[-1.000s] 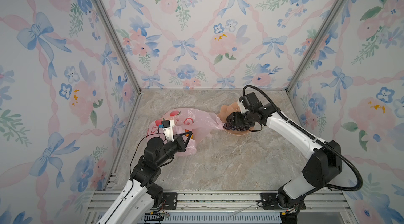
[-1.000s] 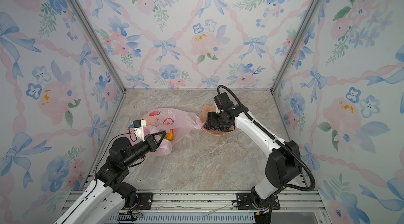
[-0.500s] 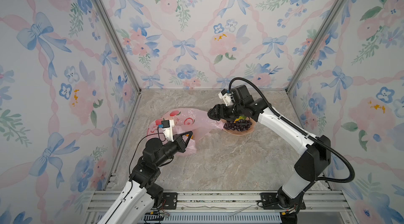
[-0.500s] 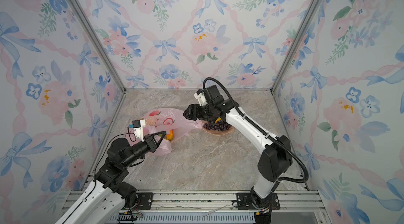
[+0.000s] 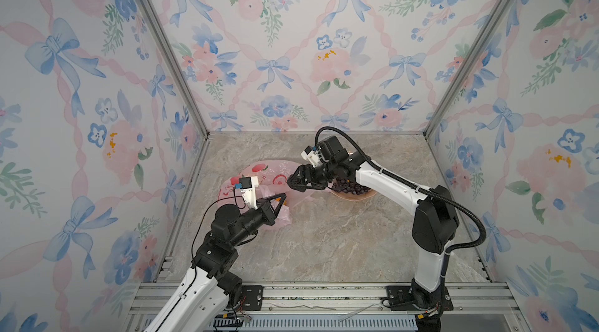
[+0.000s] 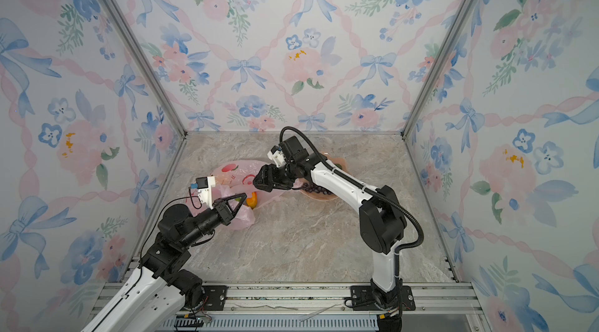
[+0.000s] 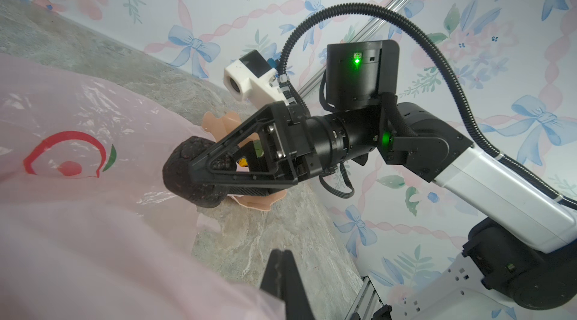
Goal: Place the fruits into the plastic bag
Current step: Place the fruit in the plastic bag.
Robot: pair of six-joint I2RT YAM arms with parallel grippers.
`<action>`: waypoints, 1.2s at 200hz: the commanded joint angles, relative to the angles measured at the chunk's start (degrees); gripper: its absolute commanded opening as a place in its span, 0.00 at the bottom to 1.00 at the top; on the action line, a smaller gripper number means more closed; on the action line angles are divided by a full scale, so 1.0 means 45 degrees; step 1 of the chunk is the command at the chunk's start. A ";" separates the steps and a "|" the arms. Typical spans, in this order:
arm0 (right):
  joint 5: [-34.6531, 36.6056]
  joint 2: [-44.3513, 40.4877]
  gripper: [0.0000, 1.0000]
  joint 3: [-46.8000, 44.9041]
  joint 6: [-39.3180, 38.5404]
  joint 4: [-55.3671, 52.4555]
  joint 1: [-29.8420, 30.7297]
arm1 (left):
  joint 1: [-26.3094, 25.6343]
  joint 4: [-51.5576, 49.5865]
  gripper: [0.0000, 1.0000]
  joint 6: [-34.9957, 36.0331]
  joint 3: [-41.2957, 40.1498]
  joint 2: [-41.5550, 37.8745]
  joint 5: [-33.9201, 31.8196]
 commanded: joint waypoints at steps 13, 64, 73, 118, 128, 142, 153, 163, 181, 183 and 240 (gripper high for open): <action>-0.0403 0.0650 0.71 0.0466 0.0315 0.0409 0.0586 | 0.0092 0.0562 0.00 0.0056 0.0279 0.0045 0.0246; -0.0502 0.1402 0.71 0.0732 0.0336 0.0368 0.1022 | 0.0090 0.0682 0.00 0.0012 0.0334 0.0010 0.0312; -0.0520 0.1515 0.71 0.0832 0.0326 0.0336 0.1076 | 0.0090 0.0713 0.00 0.0024 0.0325 0.0010 0.0321; -0.0687 0.2647 0.71 0.2087 0.0305 -0.0242 0.1357 | 0.0095 0.1434 0.00 -0.0212 0.0256 0.0310 0.0724; -0.0762 0.2999 0.71 0.2539 0.0344 -0.0413 0.1450 | 0.0074 0.1568 0.00 -0.0229 0.0275 0.0414 0.0857; -0.0850 0.3480 0.71 0.3146 0.0447 -0.0578 0.1582 | 0.0063 0.1656 0.00 -0.0229 0.0350 0.0532 0.0946; -0.0906 0.3826 0.71 0.3492 0.0582 -0.0631 0.1652 | 0.0053 0.1705 0.00 -0.0194 0.0397 0.0576 0.0966; -0.1030 0.4111 0.71 0.3707 0.0821 -0.0525 0.1691 | 0.0041 0.1716 0.00 -0.0182 0.0412 0.0577 0.1006; -0.1474 0.4503 0.71 0.3794 0.1549 0.0196 0.1692 | 0.0029 0.1751 0.00 -0.0151 0.0394 0.0557 0.1044; -0.1506 0.4542 0.71 0.3798 0.1662 0.0312 0.1697 | 0.0034 0.1755 0.00 -0.0151 0.0402 0.0543 0.1044; -0.1911 0.5264 0.74 0.3796 0.3021 0.1756 0.1848 | -0.0012 0.1873 0.00 -0.0190 0.0245 0.0482 0.1103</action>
